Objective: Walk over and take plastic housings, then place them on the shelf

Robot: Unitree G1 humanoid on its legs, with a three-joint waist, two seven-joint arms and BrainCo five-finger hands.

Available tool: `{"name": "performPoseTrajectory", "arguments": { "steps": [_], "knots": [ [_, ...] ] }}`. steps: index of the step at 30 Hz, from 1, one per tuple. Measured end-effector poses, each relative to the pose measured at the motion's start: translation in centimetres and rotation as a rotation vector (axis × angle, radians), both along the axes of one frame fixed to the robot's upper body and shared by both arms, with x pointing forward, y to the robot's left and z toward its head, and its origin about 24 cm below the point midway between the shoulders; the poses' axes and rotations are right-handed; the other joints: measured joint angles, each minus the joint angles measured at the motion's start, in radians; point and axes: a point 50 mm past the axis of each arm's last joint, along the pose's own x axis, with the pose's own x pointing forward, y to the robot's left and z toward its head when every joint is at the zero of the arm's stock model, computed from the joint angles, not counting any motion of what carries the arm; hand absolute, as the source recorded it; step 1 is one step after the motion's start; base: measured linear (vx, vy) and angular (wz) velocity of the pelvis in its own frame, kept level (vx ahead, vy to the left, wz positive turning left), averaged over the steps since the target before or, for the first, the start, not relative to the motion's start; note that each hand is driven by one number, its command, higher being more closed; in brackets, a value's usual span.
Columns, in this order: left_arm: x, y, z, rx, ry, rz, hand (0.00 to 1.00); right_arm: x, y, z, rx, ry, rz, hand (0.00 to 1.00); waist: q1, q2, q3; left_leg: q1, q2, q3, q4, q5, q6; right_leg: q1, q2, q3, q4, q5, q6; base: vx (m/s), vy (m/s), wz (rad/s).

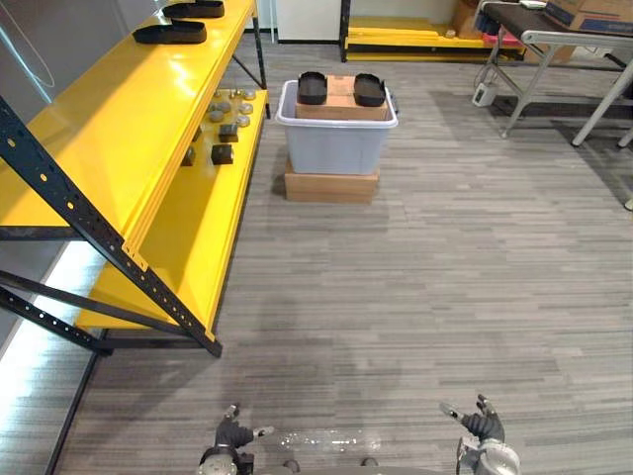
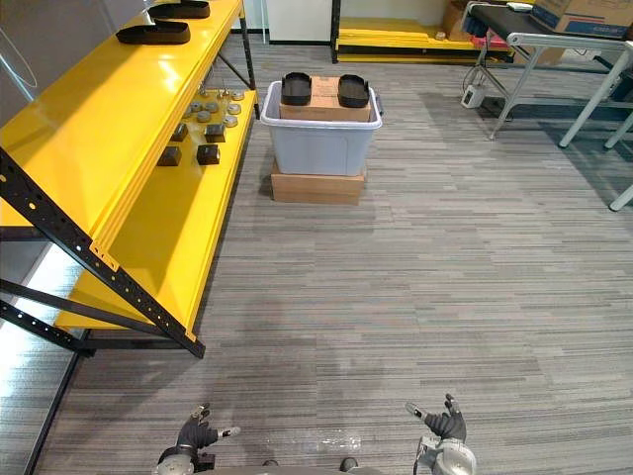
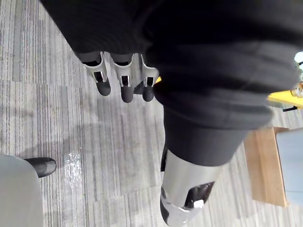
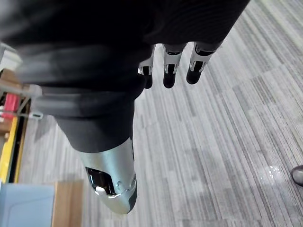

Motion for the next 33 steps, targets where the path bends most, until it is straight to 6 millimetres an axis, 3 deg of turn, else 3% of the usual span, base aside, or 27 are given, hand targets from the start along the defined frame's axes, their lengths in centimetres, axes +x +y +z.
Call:
{"name": "performPoseTrajectory", "arguments": {
  "steps": [4, 14, 24, 30, 33],
  "knots": [
    [0.3, 0.2, 0.4, 0.003, -0.033, 0.007, 0.0, 0.2, -0.4, 0.5, -0.024, -0.016, 0.035, 0.0, -0.016, 0.003, 0.002, 0.004, 0.0, 0.004, 0.0, -0.003, -0.004, 0.005, -0.001, -0.003, 0.001, -0.003, 0.004, -0.03, -0.009, 0.02],
    [0.3, 1.0, 1.1, 0.011, -0.074, 0.044, 0.0, -0.8, -1.1, 0.4, -0.027, 0.003, -0.005, 0.0, -0.023, 0.01, 0.002, 0.005, 0.002, 0.018, -0.007, -0.002, -0.002, 0.005, 0.0, -0.009, 0.003, -0.001, 0.001, -0.06, -0.015, 0.01],
    [1.0, 0.9, 1.6, 0.013, -0.109, 0.044, 0.0, -0.2, -1.6, 0.7, -0.018, -0.031, -0.073, 0.0, -0.027, 0.017, 0.004, -0.017, 0.007, 0.064, -0.009, -0.006, 0.014, -0.03, 0.007, 0.018, -0.007, 0.006, -0.009, 0.0, -0.007, -0.1],
    [2.3, 0.9, 2.7, 0.015, -0.179, 0.038, 0.0, 2.0, -1.8, 1.6, -0.029, -0.09, -0.083, 0.0, -0.024, 0.03, 0.032, -0.079, 0.03, 0.123, 0.152, -0.125, 0.045, -0.065, 0.013, 0.065, 0.045, -0.028, 0.002, 0.03, 0.025, -0.27],
    [3.1, 0.9, 3.2, 0.024, -0.21, 0.044, 0.0, 1.9, -1.8, 1.5, -0.031, -0.084, -0.087, 0.0, -0.017, 0.03, 0.037, -0.125, 0.031, 0.141, 0.252, -0.214, 0.059, -0.162, -0.008, 0.082, 0.255, -0.145, 0.036, 0.08, 0.077, -0.2]
  ]
}}
